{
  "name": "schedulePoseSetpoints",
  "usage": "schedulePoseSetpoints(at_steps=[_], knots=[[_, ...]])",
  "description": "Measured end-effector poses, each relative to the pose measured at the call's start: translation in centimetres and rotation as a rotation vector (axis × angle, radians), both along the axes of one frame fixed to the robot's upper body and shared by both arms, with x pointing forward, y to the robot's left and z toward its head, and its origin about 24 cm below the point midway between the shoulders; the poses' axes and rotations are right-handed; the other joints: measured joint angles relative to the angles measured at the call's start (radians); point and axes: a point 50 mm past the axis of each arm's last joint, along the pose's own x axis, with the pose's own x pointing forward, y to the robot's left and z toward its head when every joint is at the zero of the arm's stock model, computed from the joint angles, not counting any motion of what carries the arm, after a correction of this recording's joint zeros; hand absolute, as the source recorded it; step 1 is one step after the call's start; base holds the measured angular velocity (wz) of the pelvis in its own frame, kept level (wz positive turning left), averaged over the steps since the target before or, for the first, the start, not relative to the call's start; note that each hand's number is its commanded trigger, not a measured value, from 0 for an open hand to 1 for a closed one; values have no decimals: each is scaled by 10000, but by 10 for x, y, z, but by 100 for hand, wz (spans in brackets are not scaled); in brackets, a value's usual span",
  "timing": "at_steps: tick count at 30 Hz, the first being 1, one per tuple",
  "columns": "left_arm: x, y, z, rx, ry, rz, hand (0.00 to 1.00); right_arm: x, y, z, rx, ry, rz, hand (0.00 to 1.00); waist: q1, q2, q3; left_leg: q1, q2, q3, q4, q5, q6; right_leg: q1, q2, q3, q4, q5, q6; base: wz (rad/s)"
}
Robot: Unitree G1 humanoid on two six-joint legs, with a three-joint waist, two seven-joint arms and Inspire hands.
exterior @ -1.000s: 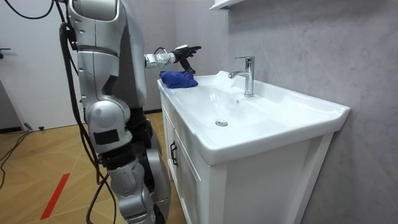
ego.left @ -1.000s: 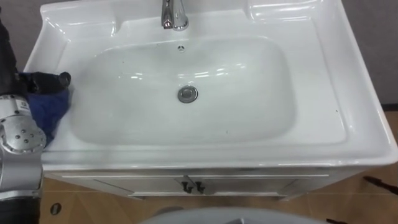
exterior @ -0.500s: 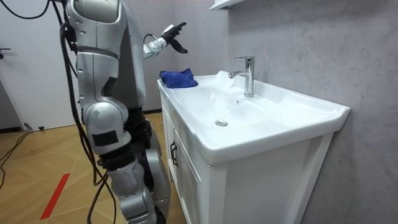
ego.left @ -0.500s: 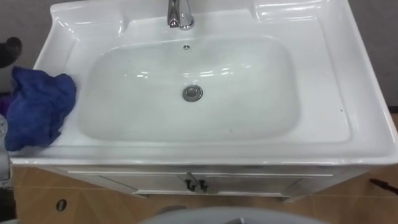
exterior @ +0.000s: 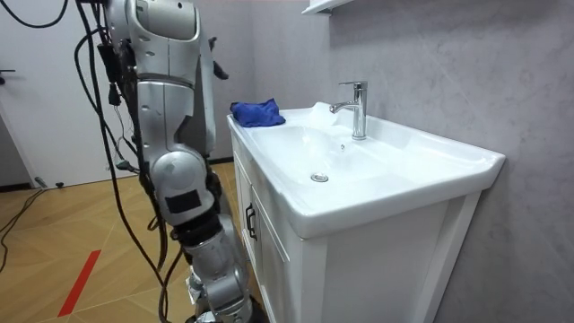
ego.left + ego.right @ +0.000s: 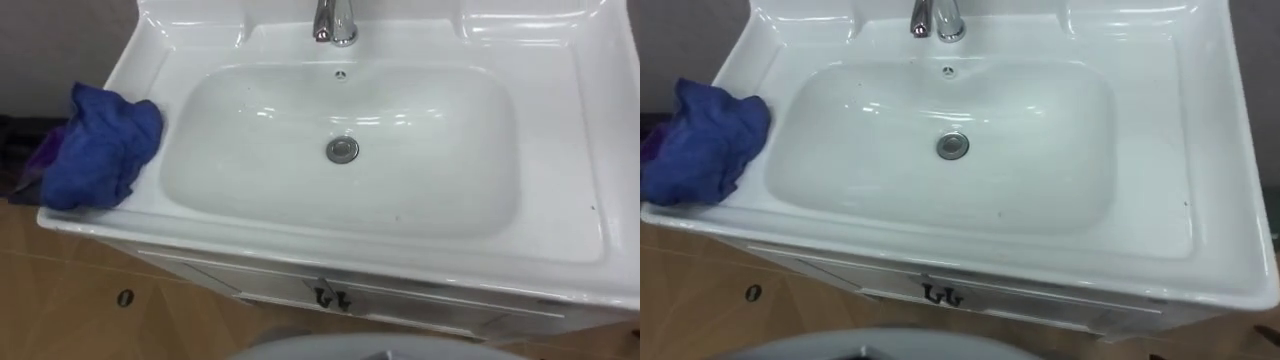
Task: Wipe basin
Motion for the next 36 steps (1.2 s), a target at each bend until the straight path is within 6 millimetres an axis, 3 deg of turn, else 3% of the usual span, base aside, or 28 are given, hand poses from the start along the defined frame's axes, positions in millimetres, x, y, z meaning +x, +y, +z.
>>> schedulePoseSetpoints(at_steps=[1, 5, 8, 14, 16, 20, 22, 28, 36], knots=[[-5, 2, -2, -22, -19, 271, 0, 1, 0, 0, 73, -38, 24, 0, 62, -30, -33, -6, -17, -55, 6, 0, 0, 4, -20, -40, -7, -3, 4, 6], [-15, 4, -6, -157, -647, 840, 0, 4, 1, 0, 206, -31, 61, 0, 309, -263, 36, -116, -114, -256, 42, 22, 36, 5, -104, -238, 0, -53, 55, 16], [-33, 8, -19, -646, -840, 1721, 0, 2, 3, -1, 232, 40, 253, 0, 545, -329, -2, -116, -148, -287, 29, 29, 50, -7, -121, -203, -8, -54, 67, -1], [-95, -1, -76, -2651, 518, 3903, 0, 1, 5, -2, 441, 102, 354, 0, 433, -442, -37, -92, -176, -418, 10, 30, 51, 14, -132, -271, 33, -52, 70, 3], [-119, -18, -106, -3594, 1778, 4404, 0, 1, 5, -2, 533, 100, 375, 0, 345, -439, -62, -52, -187, -494, -22, 30, 51, 23, -142, -251, 37, -54, 68, 0], [-151, -52, -143, -5140, 3479, 4680, 0, 0, 6, -2, 676, 144, 364, 0, 186, -593, -41, 99, -316, -558, -104, 100, 106, 135, -276, -322, 169, -135, 133, 7], [-159, -73, -160, -6138, 4007, 4453, 0, 1, 9, -3, 792, 74, 351, 0, 111, -729, -14, 76, -339, -632, -69, 105, 114, 215, -301, -456, 164, -140, 142, 14], [-155, -96, -178, -7079, 5023, 3428, 0, 5, 12, -5, 911, -22, 300, 0, -205, -1156, 52, 51, -336, -716, -40, 138, 133, 324, -265, -550, 45, -144, 146, 8], [-136, -114, -190, -7740, 5234, 2356, 0, 8, 22, -9, 1222, -275, -25, 0, -626, -1334, 59, -43, -314, -505, -59, 137, 134, 172, -258, -434, 13, -102, 158, -4]])
